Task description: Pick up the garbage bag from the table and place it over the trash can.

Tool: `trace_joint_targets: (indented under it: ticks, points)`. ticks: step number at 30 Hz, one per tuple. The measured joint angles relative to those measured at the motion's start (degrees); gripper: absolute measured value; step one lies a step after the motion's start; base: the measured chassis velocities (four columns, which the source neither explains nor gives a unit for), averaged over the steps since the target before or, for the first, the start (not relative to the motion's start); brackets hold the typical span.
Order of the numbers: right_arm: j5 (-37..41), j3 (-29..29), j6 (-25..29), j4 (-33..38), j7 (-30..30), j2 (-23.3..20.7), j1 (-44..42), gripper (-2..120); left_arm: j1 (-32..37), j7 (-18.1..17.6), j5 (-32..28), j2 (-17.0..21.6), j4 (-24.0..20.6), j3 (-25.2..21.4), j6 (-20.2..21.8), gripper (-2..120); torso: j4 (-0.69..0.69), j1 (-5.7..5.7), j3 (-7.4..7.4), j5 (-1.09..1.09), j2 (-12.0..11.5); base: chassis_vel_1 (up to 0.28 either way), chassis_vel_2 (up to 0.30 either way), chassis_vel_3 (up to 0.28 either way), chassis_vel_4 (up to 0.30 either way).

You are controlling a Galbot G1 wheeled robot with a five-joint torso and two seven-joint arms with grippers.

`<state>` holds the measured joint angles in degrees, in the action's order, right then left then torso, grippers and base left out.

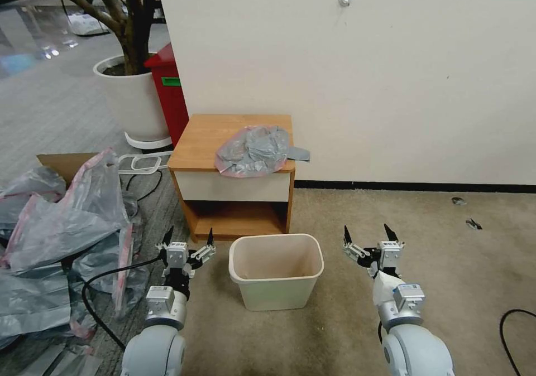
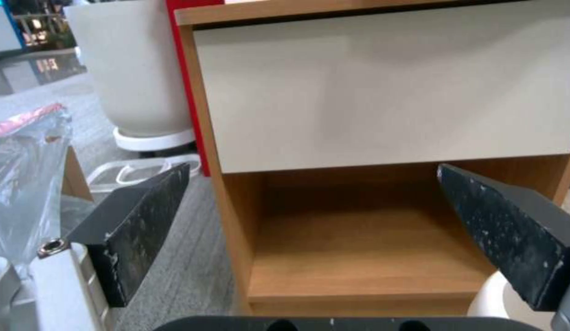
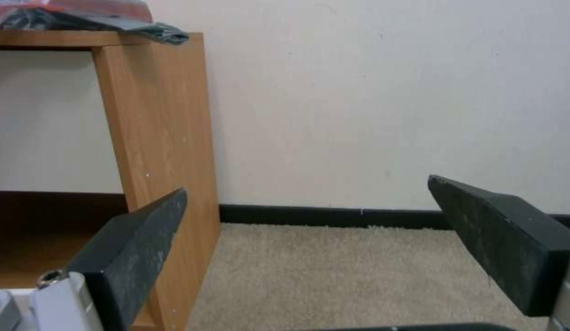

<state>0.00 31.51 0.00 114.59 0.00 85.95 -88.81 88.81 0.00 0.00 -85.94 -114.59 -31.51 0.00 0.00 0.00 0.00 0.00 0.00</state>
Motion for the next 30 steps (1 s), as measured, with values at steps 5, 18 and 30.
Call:
trace_joint_targets:
  ticks: [5, 18, 30]
  points:
    - [0.0, 0.0, 0.0, 0.0, 0.0, 0.0, 0.0, 100, 0.0, 0.0, 0.0, 0.0, 0.0, 0.0, 0.0, 100, 0.0, 0.0, 0.0, 0.0, 0.0, 0.0, 0.0, 0.0, 0.0]
    - [0.0, 0.0, 0.0, 0.0, 0.0, 0.0, 0.0, 100, 0.0, 0.0, 0.0, 0.0, 0.0, 0.0, 0.0, 100, 0.0, 0.0, 0.0, 0.0, 0.0, 0.0, 0.0, 0.0, 0.0]
    - [1.07, 0.19, -0.59, 0.57, 0.07, -0.41, 0.02, 100, 0.15, -0.02, -1.01, 1.06, -0.13, -0.48, 0.14, 100, 0.0, 0.0, 0.0, 0.0, 0.0, 0.0, 0.0, 0.0, 0.0]
